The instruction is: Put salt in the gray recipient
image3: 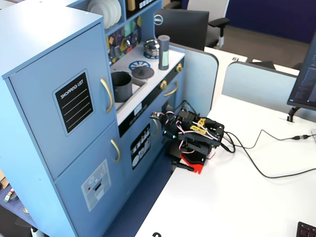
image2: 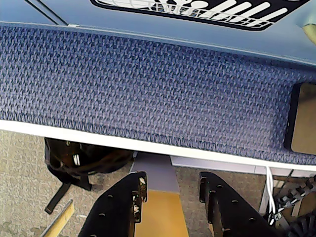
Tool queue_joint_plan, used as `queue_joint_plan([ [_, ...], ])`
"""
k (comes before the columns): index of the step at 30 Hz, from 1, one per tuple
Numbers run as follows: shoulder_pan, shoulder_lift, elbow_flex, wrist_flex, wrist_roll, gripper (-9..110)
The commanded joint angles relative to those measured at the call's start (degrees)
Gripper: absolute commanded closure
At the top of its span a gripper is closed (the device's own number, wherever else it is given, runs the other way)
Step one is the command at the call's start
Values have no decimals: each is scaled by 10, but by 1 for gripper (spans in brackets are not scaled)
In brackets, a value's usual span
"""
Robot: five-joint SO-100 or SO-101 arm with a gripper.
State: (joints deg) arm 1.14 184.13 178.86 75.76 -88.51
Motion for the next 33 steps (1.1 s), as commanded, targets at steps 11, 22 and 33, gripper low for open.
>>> queue_joint_plan([
  [11,1,4,-3,2,7,101],
  [22,46,-43,-93,-58,70,101],
  [33,346,-156,-447,-41,43,101],
])
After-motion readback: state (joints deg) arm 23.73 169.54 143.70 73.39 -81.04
